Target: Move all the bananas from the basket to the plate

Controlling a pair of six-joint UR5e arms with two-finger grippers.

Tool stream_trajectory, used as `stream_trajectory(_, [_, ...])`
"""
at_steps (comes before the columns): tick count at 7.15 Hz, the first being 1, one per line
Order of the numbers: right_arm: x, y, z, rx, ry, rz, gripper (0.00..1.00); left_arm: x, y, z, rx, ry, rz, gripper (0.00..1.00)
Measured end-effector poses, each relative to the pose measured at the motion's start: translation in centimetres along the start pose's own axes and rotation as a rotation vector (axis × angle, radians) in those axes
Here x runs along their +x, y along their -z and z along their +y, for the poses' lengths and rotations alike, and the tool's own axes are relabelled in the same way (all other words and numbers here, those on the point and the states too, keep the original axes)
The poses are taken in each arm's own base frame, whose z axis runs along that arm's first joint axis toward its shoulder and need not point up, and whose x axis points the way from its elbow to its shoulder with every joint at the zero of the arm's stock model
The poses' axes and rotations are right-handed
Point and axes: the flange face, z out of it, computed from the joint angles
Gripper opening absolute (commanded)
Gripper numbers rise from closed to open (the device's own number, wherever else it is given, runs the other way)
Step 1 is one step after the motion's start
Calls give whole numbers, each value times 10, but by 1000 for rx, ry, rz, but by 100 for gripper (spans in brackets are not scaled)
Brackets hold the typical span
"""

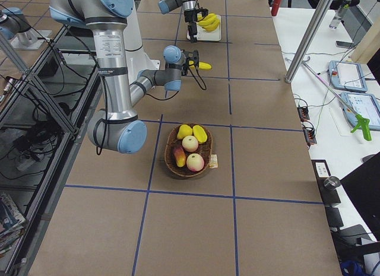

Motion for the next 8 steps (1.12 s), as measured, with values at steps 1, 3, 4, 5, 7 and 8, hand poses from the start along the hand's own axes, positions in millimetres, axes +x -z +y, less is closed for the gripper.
stream_trajectory(1, [-13, -13, 16, 10, -5, -20, 12, 7, -12, -3, 7, 9, -3, 100])
stream_trajectory(3, [-32, -28, 39, 21, -9, -51, 12, 19, -34, -7, 13, 20, -18, 99])
stream_trajectory(4, [-37, -32, 46, 25, -10, -59, 12, 21, -38, -8, 14, 23, -22, 99])
stream_trajectory(5, [-41, -34, 50, 29, -11, -64, 12, 20, -42, -8, 14, 25, -28, 99])
stream_trajectory(7, [-50, -37, 51, 35, -11, -81, 12, 16, -52, -11, 16, 62, -47, 89])
stream_trajectory(8, [-53, -38, 51, 37, -10, -86, 12, 15, -57, -11, 16, 78, -53, 89])
